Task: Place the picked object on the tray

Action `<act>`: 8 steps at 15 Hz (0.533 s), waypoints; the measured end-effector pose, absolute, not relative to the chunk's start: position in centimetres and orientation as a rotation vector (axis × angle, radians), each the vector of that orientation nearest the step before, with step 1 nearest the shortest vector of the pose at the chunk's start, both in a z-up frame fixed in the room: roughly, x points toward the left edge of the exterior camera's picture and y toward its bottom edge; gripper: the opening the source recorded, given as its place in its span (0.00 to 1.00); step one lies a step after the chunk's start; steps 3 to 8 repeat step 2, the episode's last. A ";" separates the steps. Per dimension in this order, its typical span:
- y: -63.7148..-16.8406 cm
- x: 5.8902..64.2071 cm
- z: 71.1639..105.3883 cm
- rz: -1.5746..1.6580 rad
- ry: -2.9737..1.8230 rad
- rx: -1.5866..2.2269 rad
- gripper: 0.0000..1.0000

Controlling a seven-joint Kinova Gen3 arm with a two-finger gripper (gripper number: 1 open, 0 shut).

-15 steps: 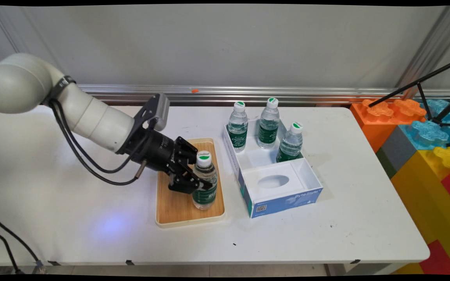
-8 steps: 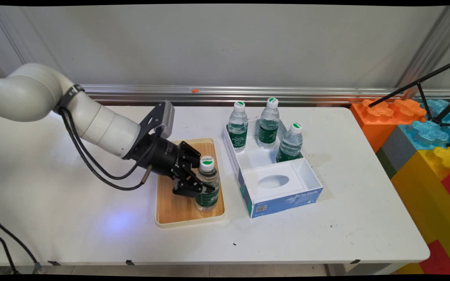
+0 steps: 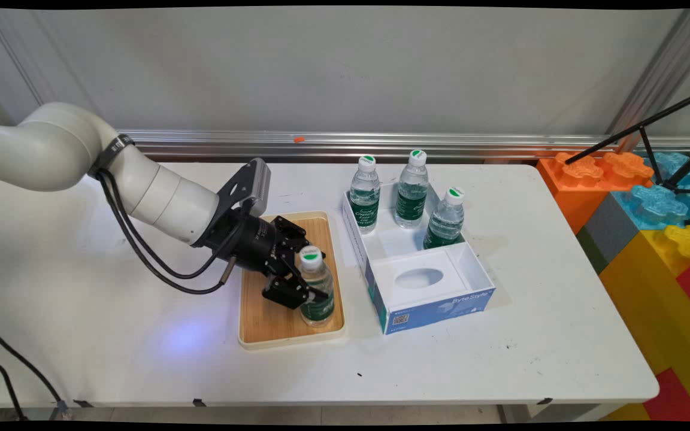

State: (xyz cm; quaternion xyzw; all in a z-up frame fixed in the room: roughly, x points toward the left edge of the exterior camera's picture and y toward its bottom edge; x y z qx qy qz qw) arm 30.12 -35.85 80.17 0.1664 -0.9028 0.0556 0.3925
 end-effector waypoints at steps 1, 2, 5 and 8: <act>-35.8 30.1 80.1 0.142 -2.293 0.421 1.00; -35.9 30.2 80.1 0.143 -2.296 0.420 1.00; -35.9 30.2 80.1 0.143 -2.296 0.420 1.00; -35.9 30.2 80.1 0.143 -2.296 0.420 1.00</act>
